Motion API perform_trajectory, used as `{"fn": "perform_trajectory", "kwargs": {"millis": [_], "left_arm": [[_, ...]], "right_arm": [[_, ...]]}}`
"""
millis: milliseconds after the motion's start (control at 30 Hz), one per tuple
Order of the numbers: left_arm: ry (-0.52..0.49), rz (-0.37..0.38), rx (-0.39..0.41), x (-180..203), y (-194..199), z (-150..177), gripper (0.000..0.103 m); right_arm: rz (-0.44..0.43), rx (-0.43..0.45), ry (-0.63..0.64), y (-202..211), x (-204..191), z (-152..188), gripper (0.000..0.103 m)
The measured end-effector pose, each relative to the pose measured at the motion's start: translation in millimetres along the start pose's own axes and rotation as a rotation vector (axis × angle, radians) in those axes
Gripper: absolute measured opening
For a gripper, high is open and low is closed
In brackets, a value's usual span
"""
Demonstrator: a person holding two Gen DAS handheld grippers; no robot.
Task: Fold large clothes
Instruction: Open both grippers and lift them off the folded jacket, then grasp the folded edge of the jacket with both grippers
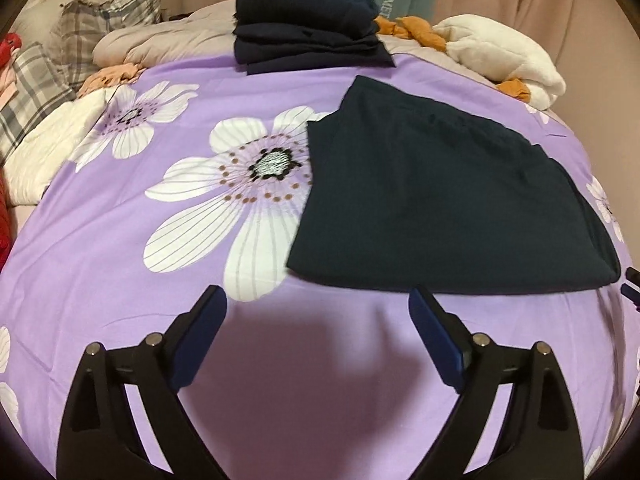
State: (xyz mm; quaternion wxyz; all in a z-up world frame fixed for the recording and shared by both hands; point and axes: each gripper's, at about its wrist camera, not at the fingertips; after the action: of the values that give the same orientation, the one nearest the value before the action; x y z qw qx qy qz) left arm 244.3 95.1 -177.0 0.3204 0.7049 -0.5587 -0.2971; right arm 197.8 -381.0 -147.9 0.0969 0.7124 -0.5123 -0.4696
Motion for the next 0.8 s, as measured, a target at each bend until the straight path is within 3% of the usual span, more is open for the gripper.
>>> {"fn": "perform_trajectory", "kwargs": {"millis": [367, 633, 800], "left_arm": [[0.016, 0.043, -0.013, 12, -5, -2, 0.101], [0.245, 0.278, -0.211, -1, -47, -1, 0.102], [0.438, 0.407, -0.234, -16, -62, -9, 0.102]], "right_arm": [[-0.073, -0.025, -0.128, -14, 16, 10, 0.086], [-0.168, 0.028, -0.260, -24, 35, 9, 0.090], [-0.229, 0.100, -0.343, -27, 44, 3, 0.090]]}}
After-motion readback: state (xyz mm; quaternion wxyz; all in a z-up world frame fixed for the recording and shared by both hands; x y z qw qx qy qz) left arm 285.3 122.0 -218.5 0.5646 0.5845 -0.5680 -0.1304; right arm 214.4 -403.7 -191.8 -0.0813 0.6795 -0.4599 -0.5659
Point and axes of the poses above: each gripper's, at about its wrist camera, not at the fingertips, and y roughly against the way its jaws point, x to its right, z to its underside, and after that the axes turned 14 degrees about -z, right-handed
